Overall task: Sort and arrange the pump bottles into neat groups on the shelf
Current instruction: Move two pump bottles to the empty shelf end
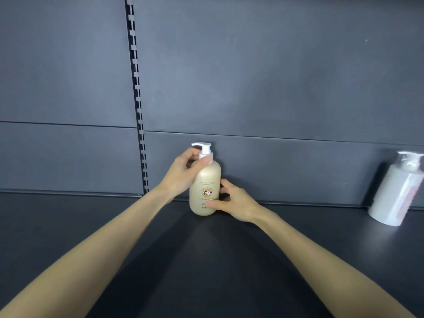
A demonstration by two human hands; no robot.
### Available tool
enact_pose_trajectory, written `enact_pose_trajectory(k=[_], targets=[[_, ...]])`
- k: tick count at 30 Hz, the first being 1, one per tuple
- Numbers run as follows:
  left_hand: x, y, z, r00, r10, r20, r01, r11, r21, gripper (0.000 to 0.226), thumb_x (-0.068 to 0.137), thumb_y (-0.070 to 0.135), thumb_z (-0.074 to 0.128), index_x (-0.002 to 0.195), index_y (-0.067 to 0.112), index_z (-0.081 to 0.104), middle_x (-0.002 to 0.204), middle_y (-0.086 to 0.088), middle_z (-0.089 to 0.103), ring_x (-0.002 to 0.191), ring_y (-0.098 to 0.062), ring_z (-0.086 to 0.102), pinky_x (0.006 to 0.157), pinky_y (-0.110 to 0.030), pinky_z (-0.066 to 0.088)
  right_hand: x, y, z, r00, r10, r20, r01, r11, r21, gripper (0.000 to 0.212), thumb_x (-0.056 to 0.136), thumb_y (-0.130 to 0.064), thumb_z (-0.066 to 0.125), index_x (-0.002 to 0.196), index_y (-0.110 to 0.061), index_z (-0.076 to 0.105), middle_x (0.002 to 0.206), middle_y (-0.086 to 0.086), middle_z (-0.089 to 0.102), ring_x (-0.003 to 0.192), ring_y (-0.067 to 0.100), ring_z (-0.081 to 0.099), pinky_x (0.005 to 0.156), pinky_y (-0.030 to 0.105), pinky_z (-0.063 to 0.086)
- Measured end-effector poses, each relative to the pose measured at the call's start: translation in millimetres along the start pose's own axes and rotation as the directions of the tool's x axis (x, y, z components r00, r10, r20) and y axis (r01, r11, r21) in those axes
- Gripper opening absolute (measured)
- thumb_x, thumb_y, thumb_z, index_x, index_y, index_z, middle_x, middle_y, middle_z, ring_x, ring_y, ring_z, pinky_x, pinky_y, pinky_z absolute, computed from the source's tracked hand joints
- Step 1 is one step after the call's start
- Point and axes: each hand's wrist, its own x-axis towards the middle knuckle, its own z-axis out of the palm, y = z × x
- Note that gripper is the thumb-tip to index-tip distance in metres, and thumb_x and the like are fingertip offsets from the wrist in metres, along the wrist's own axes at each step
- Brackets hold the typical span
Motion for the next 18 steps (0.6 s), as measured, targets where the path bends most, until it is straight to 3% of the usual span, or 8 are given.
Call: enact_pose_trajectory(k=[6, 9, 12, 15, 18], targets=[[-4.8, -2.0, -5.8, 0.999, 0.009, 0.046, -0.012, 0.998, 0.057, 0.023, 0.093, 0.037, 0.053, 0.099, 0.017, 0.062, 0.085, 0.002, 0.063, 0.073, -0.007, 0.053, 0.071, -0.022, 0.042, -3.0, -3.3, 2.1, 1.0, 0.022, 0.002, -0.022, 0.999, -0.027, 0.066, 0.082, -0.036, 0.07, 0.139, -0.026, 0.037, 0.123, -0.001, 0.059, 0.107, 0.017, 0.06, 0.097, 0.034, 0.047], [-3.3, -3.5, -4.5, 1.0, 0.01, -0.003, -0.009, 0.987, 0.161, 0.025, 0.089, 0.046, 0.054, 0.096, 0.023, 0.063, 0.099, -0.007, 0.061, 0.081, -0.011, 0.055, 0.078, -0.022, 0.042, -4.9, -6.3, 2.7, 0.999, 0.036, -0.002, -0.036, 0.999, -0.031, 0.066, 0.083, -0.036, 0.07, 0.138, -0.026, 0.036, 0.12, -0.003, 0.06, 0.105, 0.016, 0.06, 0.096, 0.032, 0.047], [-5.4, -0.7, -3.0, 0.994, 0.044, -0.095, -0.016, 0.96, 0.28, 0.019, 0.091, 0.038, 0.056, 0.098, 0.023, 0.066, 0.102, -0.005, 0.055, 0.085, -0.009, 0.054, 0.077, -0.015, 0.039, -6.7, -9.6, 4.7, 0.999, 0.049, -0.018, -0.05, 0.998, -0.026, 0.064, 0.082, -0.035, 0.07, 0.137, -0.023, 0.039, 0.116, -0.004, 0.06, 0.103, 0.014, 0.06, 0.092, 0.028, 0.047], [-12.9, 5.2, -0.8, 0.976, 0.109, -0.189, -0.025, 0.916, 0.401, 0.02, 0.091, 0.033, 0.057, 0.097, 0.017, 0.067, 0.099, -0.004, 0.057, 0.085, -0.019, 0.059, 0.082, -0.029, 0.046, -10.2, -11.3, 4.3, 0.997, 0.066, -0.039, -0.068, 0.996, -0.055, 0.057, 0.082, -0.035, 0.071, 0.131, -0.018, 0.046, 0.118, 0.0, 0.063, 0.102, 0.015, 0.062, 0.093, 0.029, 0.049], [-24.6, 13.8, -1.5, 0.951, 0.206, -0.231, -0.045, 0.83, 0.556, 0.018, 0.089, 0.031, 0.057, 0.089, 0.015, 0.065, 0.093, -0.002, 0.06, 0.08, -0.024, 0.062, 0.077, -0.04, 0.051, -21.6, -12.7, -3.6, 0.996, 0.078, -0.049, -0.084, 0.987, -0.137, 0.047, 0.084, -0.032, 0.069, 0.125, -0.015, 0.053, 0.117, 0.005, 0.063, 0.098, 0.015, 0.06, 0.09, 0.026, 0.046]])
